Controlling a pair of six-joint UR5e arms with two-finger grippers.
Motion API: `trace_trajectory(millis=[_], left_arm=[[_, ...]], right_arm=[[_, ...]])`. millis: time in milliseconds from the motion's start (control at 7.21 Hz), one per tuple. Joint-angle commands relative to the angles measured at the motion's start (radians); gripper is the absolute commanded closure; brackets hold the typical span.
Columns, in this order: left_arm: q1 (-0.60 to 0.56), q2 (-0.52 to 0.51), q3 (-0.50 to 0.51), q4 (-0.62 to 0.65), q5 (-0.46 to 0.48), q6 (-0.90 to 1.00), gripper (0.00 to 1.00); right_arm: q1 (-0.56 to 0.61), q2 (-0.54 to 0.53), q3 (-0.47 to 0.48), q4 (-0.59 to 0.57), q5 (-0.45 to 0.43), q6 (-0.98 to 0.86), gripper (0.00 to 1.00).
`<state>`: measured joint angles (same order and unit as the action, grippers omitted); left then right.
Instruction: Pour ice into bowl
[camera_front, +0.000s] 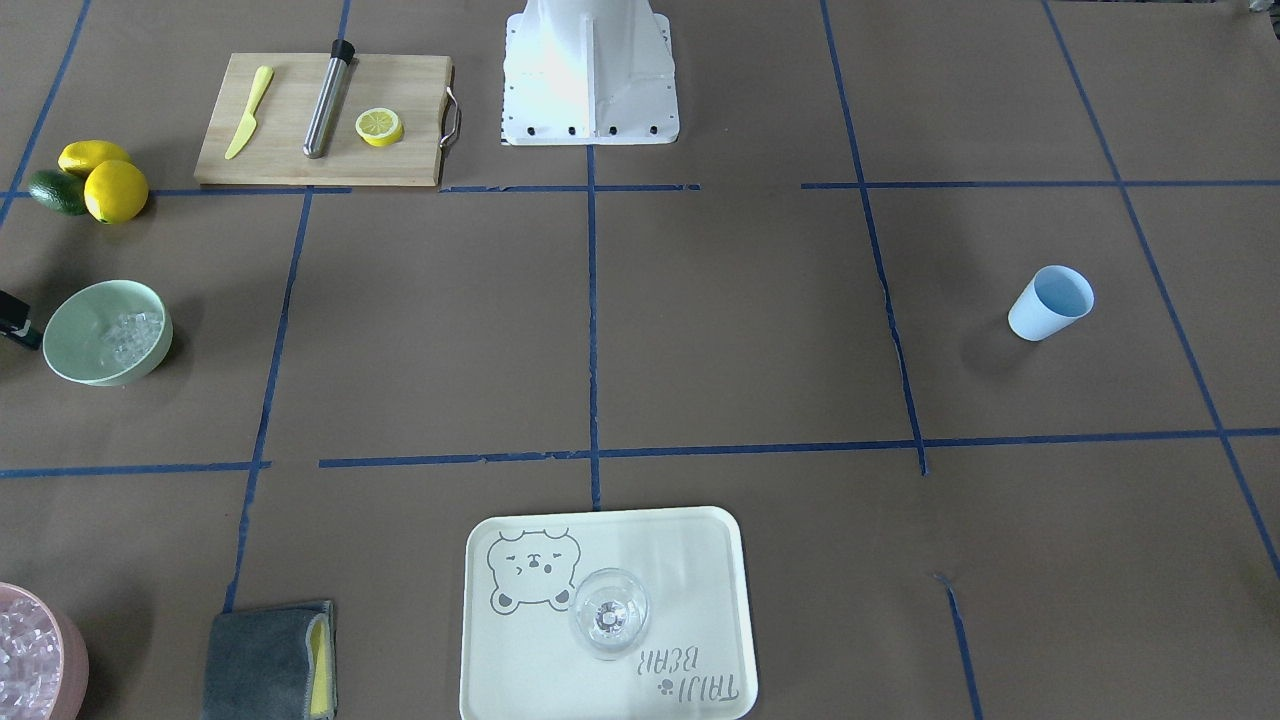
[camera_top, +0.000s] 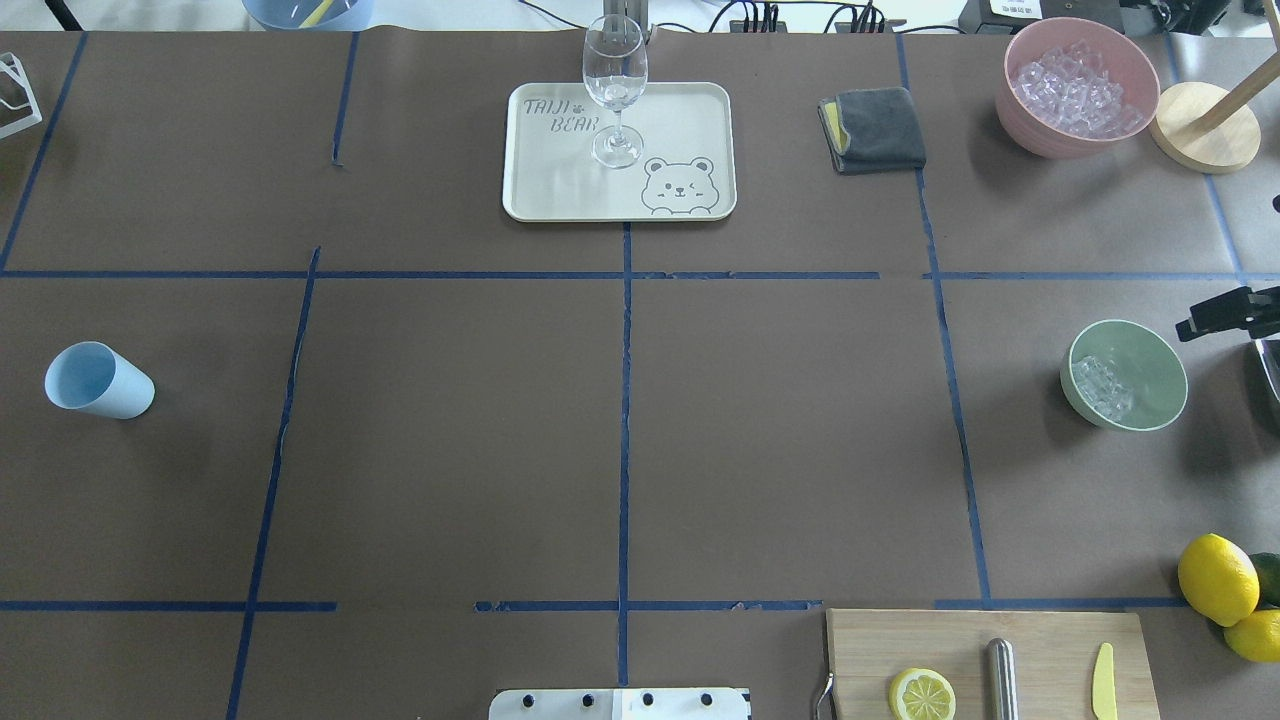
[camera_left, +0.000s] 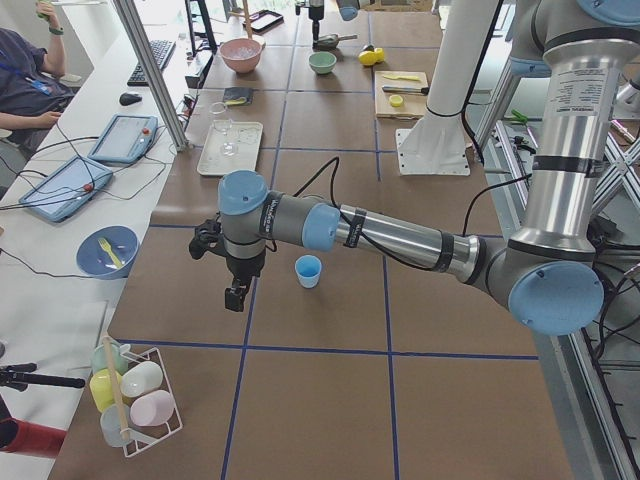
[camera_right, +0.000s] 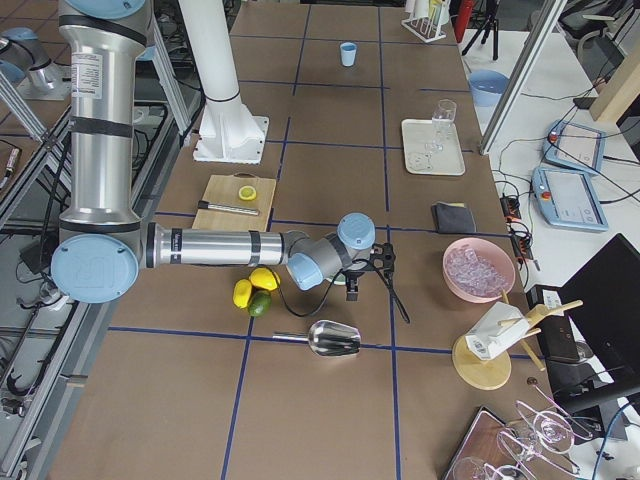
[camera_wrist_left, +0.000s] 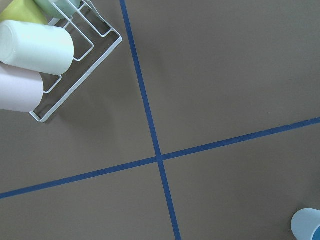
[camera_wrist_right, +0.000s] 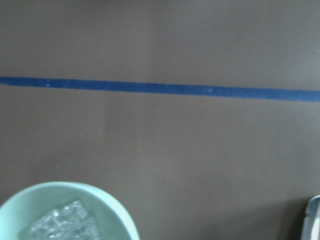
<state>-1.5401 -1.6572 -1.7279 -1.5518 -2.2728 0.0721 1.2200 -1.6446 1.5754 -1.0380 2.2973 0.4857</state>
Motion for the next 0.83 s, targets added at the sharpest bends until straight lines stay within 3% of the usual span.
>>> trace_trajectory(millis=[0,139,277,416,694], left_arm=[[-0.002,0.001,-0.004,-0.001,-0.001,0.0,0.0],[-0.002,0.001,-0.005,-0.001,0.001,0.0,0.0],[-0.002,0.001,-0.007,0.001,-0.001,0.0,0.0],[-0.002,0.001,-0.007,0.001,-0.001,0.0,0.0],[-0.002,0.002,-0.007,0.001,-0.001,0.0,0.0]], right_arm=[[0.152,0.024,0.003,-0.253,-0.097,-0.364,0.0],[0.244,0.104,-0.001,-0.431,-0.078,-0.489,0.0],[0.316,0.121,0.003,-0.538,-0.035,-0.546,0.0],[0.379,0.096,0.003,-0.545,0.087,-0.549,0.0],[0.43,0.002,-0.012,-0.521,0.166,-0.541,0.0]])
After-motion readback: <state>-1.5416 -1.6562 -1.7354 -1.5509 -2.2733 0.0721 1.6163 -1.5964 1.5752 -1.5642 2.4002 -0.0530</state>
